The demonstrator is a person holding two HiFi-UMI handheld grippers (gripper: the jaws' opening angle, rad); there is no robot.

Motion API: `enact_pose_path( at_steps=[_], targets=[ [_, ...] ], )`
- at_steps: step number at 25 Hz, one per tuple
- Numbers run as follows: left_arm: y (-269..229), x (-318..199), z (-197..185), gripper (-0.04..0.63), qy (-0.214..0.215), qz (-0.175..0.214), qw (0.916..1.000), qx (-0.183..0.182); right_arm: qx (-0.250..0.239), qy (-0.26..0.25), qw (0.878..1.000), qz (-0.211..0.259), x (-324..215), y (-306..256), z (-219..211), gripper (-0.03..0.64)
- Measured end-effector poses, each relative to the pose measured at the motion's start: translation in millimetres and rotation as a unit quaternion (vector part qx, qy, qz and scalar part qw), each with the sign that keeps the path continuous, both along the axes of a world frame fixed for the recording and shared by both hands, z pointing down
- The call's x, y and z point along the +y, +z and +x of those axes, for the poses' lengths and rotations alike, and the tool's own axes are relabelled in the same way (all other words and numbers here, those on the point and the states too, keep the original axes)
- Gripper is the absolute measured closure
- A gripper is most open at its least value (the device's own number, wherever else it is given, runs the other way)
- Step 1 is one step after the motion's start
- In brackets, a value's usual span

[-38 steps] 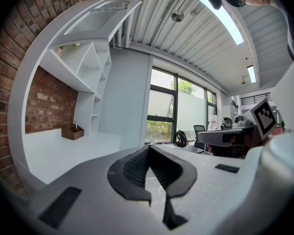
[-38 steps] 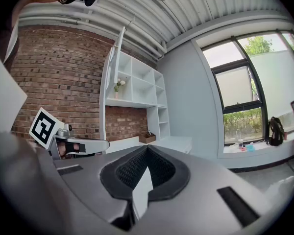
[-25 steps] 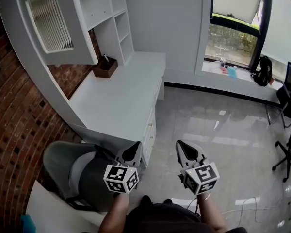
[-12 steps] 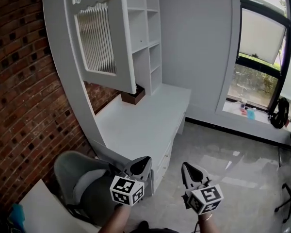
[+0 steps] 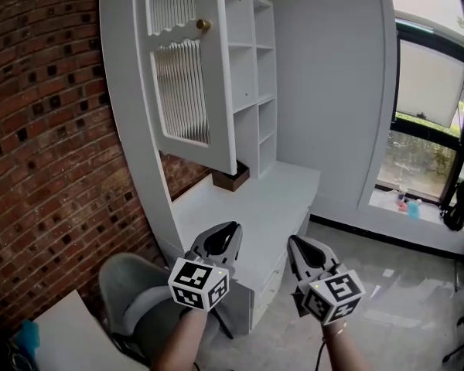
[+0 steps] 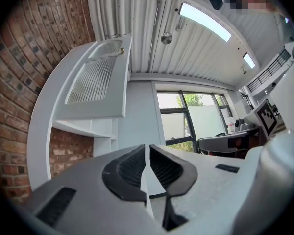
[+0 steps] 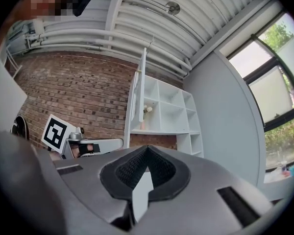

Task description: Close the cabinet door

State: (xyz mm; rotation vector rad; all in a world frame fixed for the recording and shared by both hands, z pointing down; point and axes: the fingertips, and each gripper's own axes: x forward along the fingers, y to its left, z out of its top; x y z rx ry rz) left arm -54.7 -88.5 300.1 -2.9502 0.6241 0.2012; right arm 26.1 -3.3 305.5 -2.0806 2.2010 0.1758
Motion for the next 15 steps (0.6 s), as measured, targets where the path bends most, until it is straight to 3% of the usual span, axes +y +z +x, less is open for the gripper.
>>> enact_pose_path(
  at_steps=[15],
  targets=[
    [-141.1,-0.5,-17.7,0.508,-0.037,0.085,0.9939,0.059,0.032,-0.063,0.993,0.095,-10.5,-113.3,-30.7,0.617]
  ],
)
